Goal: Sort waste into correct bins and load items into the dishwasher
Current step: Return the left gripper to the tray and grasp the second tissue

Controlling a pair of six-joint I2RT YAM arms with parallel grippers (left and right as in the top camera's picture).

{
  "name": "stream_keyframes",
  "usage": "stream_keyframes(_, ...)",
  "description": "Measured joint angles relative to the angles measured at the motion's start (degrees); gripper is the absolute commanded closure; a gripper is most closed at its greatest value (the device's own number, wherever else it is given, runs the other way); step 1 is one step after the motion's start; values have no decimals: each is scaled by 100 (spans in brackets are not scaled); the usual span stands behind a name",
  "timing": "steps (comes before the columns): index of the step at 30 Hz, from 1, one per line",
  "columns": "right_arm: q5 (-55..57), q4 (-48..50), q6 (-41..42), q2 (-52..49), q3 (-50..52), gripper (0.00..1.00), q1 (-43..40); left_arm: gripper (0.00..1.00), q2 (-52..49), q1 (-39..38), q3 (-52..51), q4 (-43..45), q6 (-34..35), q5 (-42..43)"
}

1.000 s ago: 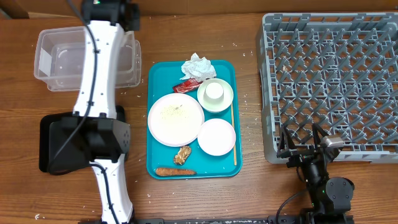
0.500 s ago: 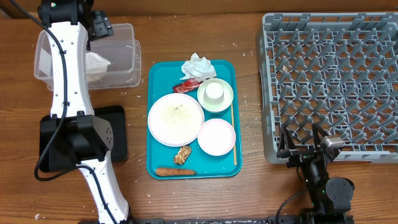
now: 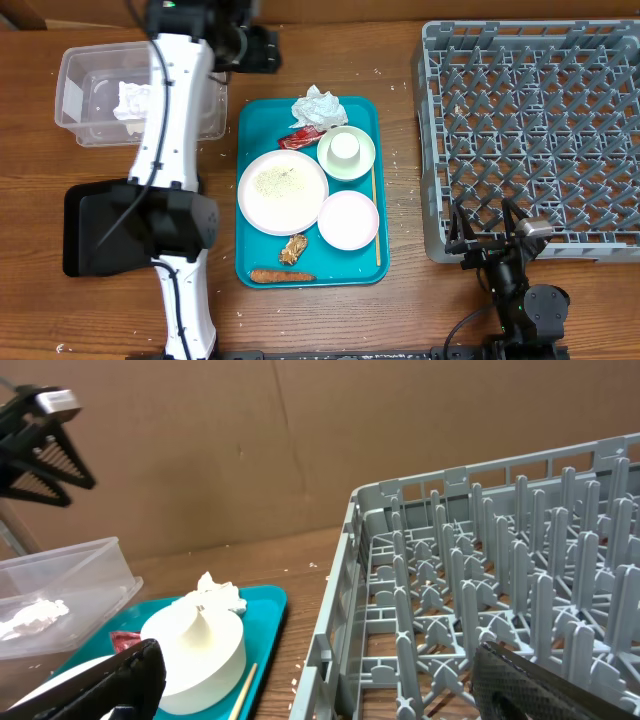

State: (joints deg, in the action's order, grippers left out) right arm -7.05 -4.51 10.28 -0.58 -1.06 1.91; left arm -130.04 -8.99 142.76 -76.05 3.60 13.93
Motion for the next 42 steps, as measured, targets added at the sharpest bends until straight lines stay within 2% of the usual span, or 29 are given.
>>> stream_keyframes(5, 0, 2, -2, 0, 0, 0, 0, 27, -444, -505, 0, 269, -24, -138)
stream_keyframes(10, 0, 0, -2, 0, 0, 0, 0, 31, -1202, -758, -4, 341, 372, -225)
stream_keyframes(21, 0, 2, -2, 0, 0, 0, 0, 36, -1932, -975, -55, 490, 841, -442)
stream_keyframes(27, -2, 0, -2, 0, 0, 0, -2, 51, -1947, -977, -55, 520, 979, -656)
stream_keyframes(33, -2, 2, -2, 0, 0, 0, 0, 49, -1947, -977, -55, 280, 1027, -717)
stream_keyframes(35, 0, 0, -2, 0, 0, 0, 0, 39, -1947, -977, -55, 127, 1106, -734)
stream_keyframes(36, 0, 0, 0, 0, 0, 0, 0, 39, -1947, -977, -55, 85, 1137, -737)
stream_keyframes(42, 0, 2, 0, 0, 0, 0, 0, 46, -1947, -977, -55, 236, 1491, -883)
